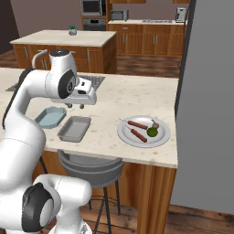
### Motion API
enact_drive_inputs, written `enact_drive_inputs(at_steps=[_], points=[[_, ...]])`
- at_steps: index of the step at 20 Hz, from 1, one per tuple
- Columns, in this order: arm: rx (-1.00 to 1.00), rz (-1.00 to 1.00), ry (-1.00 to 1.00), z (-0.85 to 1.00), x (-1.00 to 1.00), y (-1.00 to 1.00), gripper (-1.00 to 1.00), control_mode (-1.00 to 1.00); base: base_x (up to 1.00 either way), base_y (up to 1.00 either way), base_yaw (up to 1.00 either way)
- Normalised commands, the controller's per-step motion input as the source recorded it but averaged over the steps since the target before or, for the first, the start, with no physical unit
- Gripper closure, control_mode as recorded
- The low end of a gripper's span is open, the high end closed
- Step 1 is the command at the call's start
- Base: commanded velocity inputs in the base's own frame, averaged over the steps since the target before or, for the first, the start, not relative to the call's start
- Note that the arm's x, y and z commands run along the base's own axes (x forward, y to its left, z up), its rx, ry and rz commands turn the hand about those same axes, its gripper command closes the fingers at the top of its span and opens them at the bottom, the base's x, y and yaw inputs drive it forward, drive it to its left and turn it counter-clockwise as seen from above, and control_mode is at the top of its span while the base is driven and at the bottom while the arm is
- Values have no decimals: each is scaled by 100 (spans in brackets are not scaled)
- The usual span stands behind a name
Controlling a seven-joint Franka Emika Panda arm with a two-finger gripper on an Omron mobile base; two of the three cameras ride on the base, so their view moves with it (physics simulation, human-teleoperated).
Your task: Place one cooked food and one vegetable from the large plate to each tupperware container.
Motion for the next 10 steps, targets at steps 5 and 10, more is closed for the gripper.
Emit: enact_drive_inputs(at_steps=[5, 10], points=[[0, 6, 0, -8, 7, -8, -100, -100, 0, 0, 0], [0, 11, 0, -24, 40, -25, -100, -100, 0, 0, 0]])
